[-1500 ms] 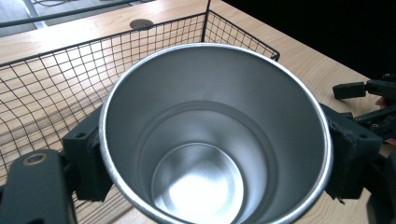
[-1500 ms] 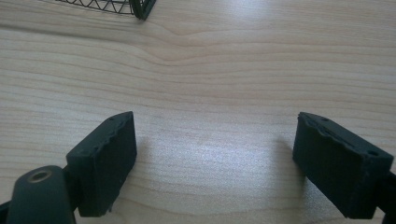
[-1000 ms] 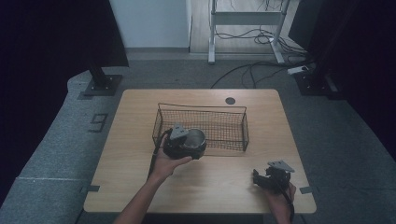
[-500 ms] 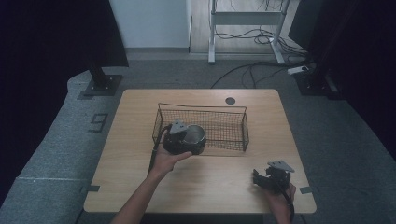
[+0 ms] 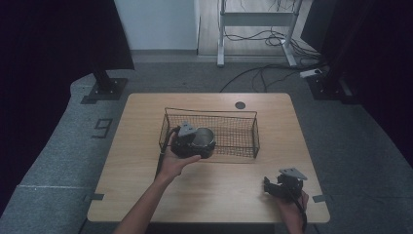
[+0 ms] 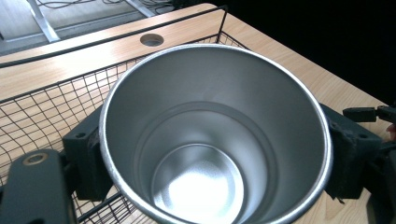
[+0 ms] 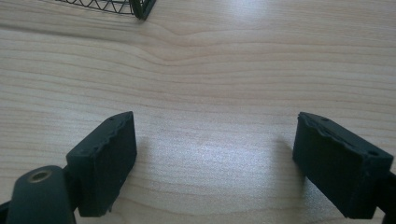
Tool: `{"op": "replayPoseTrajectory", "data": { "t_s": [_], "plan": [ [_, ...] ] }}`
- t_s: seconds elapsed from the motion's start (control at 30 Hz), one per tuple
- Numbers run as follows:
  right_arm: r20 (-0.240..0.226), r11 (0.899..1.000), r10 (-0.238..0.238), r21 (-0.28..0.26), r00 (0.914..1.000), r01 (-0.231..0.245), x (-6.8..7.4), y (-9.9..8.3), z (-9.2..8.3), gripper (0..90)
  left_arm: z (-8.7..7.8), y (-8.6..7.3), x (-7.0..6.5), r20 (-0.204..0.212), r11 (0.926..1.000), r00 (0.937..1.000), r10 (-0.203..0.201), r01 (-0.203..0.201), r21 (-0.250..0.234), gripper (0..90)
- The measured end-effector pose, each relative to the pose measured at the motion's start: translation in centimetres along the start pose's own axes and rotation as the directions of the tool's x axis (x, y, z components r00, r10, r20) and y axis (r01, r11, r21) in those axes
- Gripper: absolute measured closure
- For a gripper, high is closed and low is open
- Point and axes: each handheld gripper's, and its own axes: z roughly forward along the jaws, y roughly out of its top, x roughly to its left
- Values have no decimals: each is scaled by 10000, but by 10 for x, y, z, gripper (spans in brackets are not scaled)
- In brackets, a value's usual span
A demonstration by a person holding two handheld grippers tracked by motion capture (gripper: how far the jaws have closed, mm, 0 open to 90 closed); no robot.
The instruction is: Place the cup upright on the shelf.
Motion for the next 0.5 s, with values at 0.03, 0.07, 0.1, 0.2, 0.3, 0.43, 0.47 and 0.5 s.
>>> {"op": "replayPoseTrajectory", "data": {
  "t_s": [0.03,0.07,0.1,0.2,0.3,0.43,0.47,0.5],
  "plan": [
    [6,10000,5,-7,10000,-5,0,0,0,134,1,2,0,-28,10000,10000,32,-32,5,153],
    [-1,10000,-1,2,10000,1,0,0,0,134,1,2,0,-28,10000,10000,32,-32,5,153],
    [10,10000,11,-28,10000,-11,0,0,0,134,1,4,0,-37,10000,10000,41,-41,-1,153],
    [13,10000,11,-26,10000,-11,0,0,0,134,2,7,0,-46,10000,10000,66,-66,-11,153],
    [15,10000,-2,-19,10000,2,0,0,0,134,3,8,2,-56,10000,10000,53,-52,25,153],
    [11,10000,-5,-14,10000,5,0,0,0,134,4,11,3,-88,10000,9999,49,-48,73,153],
    [18,10000,-5,-18,10000,5,0,0,0,134,5,11,4,-105,9999,9999,76,-75,83,153],
    [14,10000,-12,-21,10000,12,0,0,0,134,5,11,4,-105,9999,9999,76,-75,83,153]
  ]
}}
